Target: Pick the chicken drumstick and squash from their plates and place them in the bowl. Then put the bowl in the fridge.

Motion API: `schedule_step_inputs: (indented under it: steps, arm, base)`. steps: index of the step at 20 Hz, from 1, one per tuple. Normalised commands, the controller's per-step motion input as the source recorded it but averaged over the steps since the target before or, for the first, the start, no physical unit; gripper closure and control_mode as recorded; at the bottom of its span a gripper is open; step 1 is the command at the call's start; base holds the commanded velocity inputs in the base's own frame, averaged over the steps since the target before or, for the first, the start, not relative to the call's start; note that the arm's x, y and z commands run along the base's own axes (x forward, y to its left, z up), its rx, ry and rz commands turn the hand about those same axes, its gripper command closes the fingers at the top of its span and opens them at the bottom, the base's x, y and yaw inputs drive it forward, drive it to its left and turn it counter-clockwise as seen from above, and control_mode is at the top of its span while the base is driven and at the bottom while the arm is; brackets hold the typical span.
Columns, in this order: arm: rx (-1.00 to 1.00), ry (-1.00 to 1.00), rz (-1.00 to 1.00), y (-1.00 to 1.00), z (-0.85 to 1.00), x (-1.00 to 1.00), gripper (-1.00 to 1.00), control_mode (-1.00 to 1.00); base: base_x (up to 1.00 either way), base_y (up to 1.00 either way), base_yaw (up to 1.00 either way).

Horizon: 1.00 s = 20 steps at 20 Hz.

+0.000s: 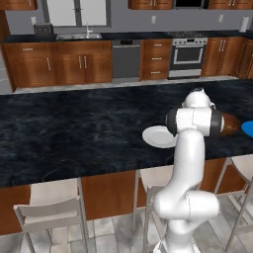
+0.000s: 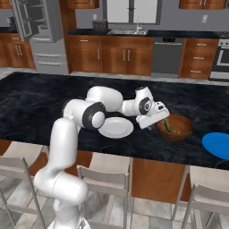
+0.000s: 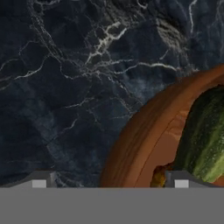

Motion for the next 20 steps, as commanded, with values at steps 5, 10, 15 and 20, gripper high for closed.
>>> schedule_step_inputs:
  steps: [5,10,15,20]
  arm:
    - [0.00,0.00,-0.06,-0.30,-0.28,-0.17,-1.00,-1.00]
    - [0.00,0.00,-0.11,-0.27,-0.37,-0.23,-1.00,-1.00]
    - [0.00,0.00,-0.13,-0.13,-0.40,-0.21,1.00,-1.00]
    - [0.01,0.00,-0.14,-0.14,-0.32,-0.26,1.00,-1.00]
  base:
    - [0.00,0.00,0.00]
    - [0.00,0.00,0.00]
    - [0.00,0.00,0.00]
    - [0.00,0.00,0.00]
